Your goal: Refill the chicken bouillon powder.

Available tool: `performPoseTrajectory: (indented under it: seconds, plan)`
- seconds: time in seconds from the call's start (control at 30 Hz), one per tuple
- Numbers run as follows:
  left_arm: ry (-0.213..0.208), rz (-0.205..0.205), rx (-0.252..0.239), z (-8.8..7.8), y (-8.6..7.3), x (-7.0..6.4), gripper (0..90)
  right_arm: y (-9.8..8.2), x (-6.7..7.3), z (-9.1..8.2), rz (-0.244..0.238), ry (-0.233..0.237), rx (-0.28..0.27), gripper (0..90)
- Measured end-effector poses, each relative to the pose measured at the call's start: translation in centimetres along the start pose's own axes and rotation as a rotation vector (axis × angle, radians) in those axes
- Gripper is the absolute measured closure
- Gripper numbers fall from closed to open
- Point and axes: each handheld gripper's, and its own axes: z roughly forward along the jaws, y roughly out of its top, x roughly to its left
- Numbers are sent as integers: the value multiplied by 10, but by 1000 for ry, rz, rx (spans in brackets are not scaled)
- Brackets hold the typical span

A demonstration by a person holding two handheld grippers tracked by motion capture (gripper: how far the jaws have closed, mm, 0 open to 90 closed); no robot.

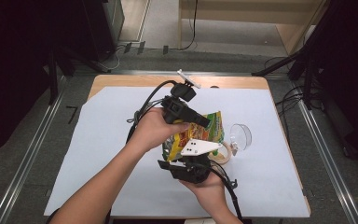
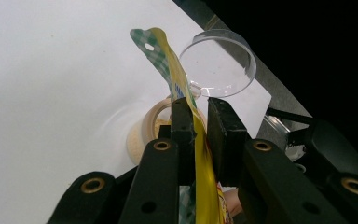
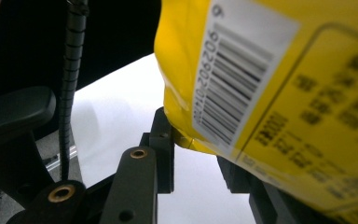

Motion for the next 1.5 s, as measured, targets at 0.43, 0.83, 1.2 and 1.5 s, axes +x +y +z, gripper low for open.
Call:
performPoseTrajectory:
  seconds: [0.43, 0.83, 1.2, 1.5]
  plan:
    - [-1, -12, 14, 3, 2, 3, 814, 0, 1, -1, 15, 9, -5, 708]
    - [-1, -7, 12, 1, 2, 1, 814, 1, 2, -2, 11, 8, -11, 702]
    - [-10, -14, 16, 2, 3, 1, 814, 2, 3, -2, 11, 9, -9, 722]
    - [-11, -12, 27, 2, 5, 0, 814, 2, 5, -3, 5, 9, -22, 696]
